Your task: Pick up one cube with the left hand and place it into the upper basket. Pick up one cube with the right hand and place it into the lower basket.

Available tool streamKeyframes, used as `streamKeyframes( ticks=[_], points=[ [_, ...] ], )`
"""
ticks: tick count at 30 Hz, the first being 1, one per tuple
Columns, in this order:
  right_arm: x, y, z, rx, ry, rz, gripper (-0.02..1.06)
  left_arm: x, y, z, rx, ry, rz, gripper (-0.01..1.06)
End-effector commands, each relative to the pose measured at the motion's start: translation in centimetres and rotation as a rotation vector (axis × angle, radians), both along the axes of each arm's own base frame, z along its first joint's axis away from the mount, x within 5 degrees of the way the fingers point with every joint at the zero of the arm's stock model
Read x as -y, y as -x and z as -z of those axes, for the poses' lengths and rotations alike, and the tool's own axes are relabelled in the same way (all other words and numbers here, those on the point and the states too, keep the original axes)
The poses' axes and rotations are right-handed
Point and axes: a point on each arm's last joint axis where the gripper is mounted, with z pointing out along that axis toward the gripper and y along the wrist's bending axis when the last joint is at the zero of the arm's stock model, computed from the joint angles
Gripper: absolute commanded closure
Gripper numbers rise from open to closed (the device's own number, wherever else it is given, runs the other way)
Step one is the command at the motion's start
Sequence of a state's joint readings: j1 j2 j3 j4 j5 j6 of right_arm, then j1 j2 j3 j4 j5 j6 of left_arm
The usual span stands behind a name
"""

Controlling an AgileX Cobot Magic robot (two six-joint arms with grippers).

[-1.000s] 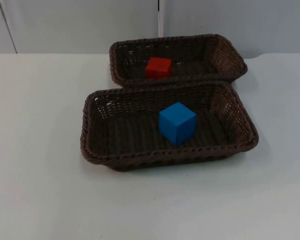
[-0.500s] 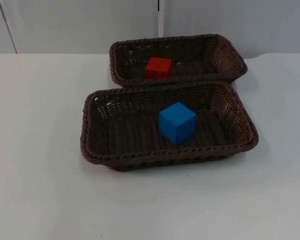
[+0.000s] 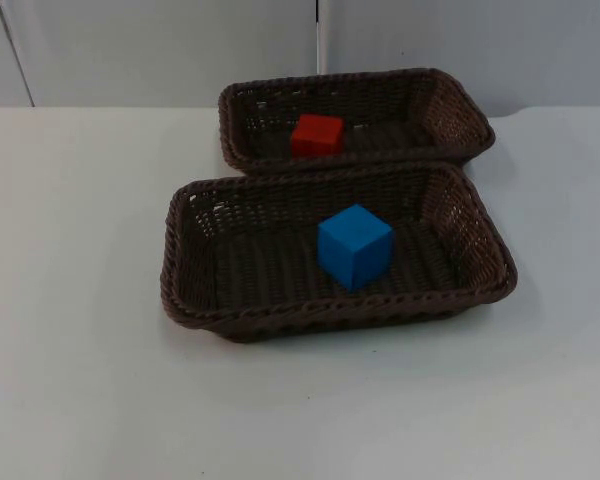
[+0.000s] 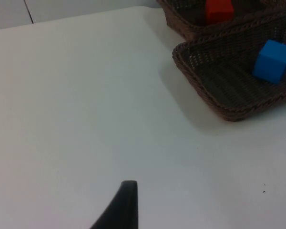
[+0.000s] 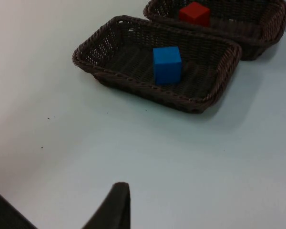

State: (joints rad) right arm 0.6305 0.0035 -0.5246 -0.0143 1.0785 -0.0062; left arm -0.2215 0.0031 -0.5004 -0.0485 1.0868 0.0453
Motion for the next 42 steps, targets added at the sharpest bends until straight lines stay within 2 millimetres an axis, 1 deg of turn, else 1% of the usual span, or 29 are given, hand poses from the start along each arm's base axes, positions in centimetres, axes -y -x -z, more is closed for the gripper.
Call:
streamKeyframes(
  ticks=[1,17,23,29,42],
  points=[
    [-0.02,-0.06,0.26,-0.003,0.006,0.008,-0.01,-0.02,-0.08,0.08,0.009,0.000,-0.006,0.06],
    [-0.02,-0.06,0.26,-0.003,0.006,0.008,-0.01,-0.01,-0.09,0.08,0.009,0.000,-0.021,0.06],
    [-0.03,-0.06,0.25,-0.001,0.005,0.008,-0.01,0.06,-0.12,0.08,0.009,0.000,-0.148,0.06],
    [-0.03,-0.06,0.25,-0.001,0.005,0.008,-0.01,0.09,-0.14,0.08,0.009,-0.001,-0.219,0.06],
    [-0.03,-0.06,0.25,-0.001,0.005,0.018,-0.01,0.09,-0.14,0.08,0.009,-0.001,-0.219,0.06]
  ],
)
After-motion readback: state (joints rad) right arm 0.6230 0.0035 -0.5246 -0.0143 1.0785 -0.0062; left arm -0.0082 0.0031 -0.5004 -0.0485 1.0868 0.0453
